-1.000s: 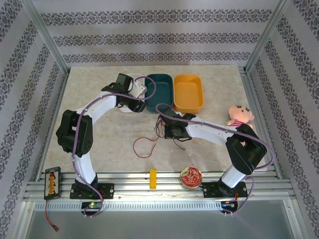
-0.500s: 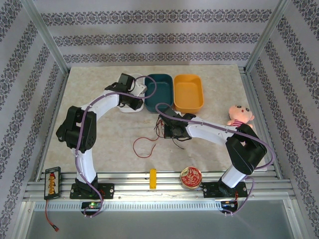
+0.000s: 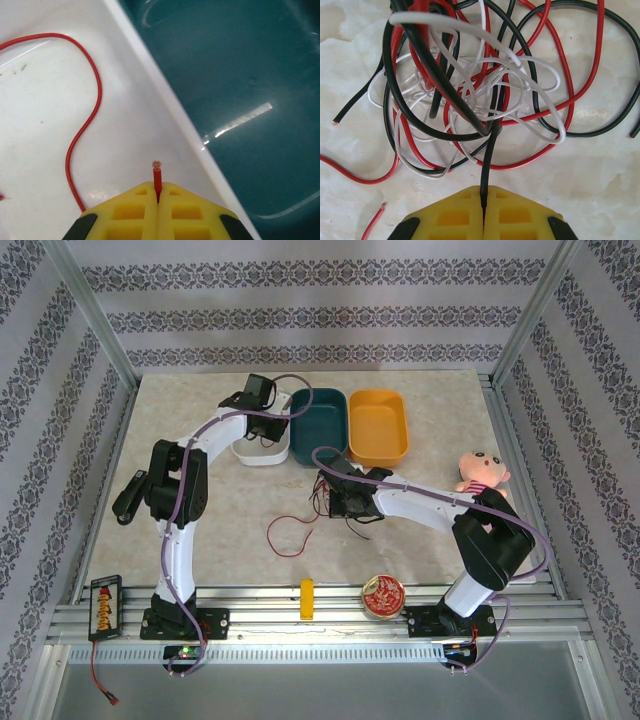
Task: Untangle the cables
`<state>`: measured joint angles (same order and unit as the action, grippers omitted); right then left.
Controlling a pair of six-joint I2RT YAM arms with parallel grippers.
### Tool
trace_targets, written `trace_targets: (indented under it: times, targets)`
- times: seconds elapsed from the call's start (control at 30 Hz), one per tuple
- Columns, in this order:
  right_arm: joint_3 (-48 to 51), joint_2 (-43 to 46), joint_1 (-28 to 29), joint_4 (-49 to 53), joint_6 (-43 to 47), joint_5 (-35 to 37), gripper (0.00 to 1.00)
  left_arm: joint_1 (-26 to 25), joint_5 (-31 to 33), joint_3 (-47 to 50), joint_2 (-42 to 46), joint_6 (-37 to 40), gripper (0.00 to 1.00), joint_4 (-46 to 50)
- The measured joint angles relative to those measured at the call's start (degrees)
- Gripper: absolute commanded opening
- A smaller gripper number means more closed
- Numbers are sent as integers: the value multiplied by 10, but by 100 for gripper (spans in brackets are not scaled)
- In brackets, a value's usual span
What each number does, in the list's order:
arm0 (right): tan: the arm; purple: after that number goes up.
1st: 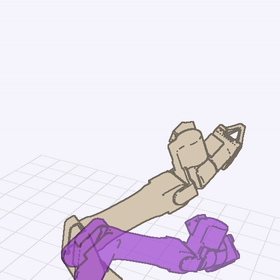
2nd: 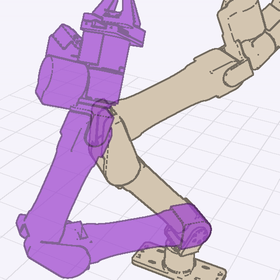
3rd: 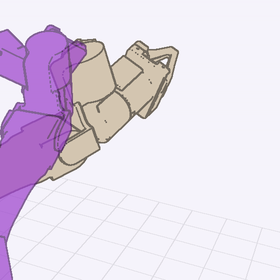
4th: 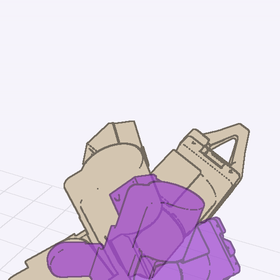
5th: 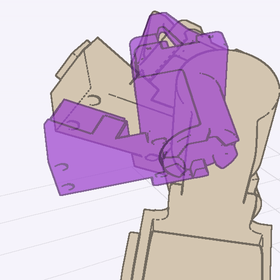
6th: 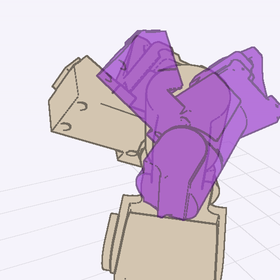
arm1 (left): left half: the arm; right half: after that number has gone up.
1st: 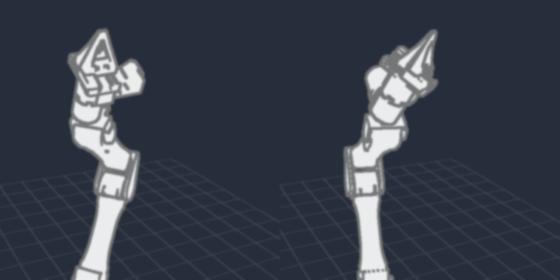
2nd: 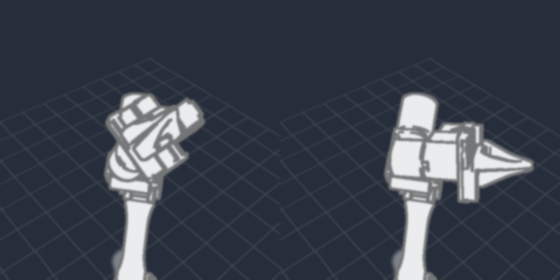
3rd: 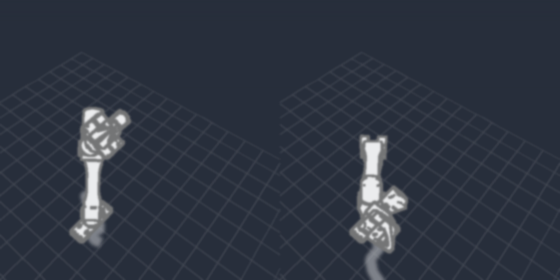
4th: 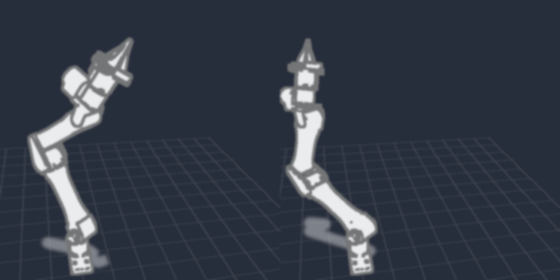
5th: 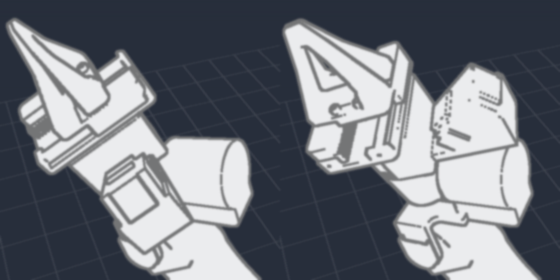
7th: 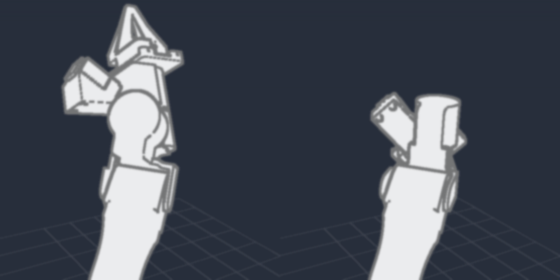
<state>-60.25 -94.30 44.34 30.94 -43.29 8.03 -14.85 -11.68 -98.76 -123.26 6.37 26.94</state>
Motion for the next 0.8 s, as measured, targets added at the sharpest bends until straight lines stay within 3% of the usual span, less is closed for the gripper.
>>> trace_targets:
  times: [0.3,0.63,0.8]
  targets:
    - [0,-3,1,-6,0,-5,0,12,9,-25,-24,-28,13,39]
    - [0,-3,15,-20,-11,4,1,16,20,-39,-29,-49,51,69]
    - [0,-3,26,-21,-14,18,9,16,50,-40,-19,-58,65,78]
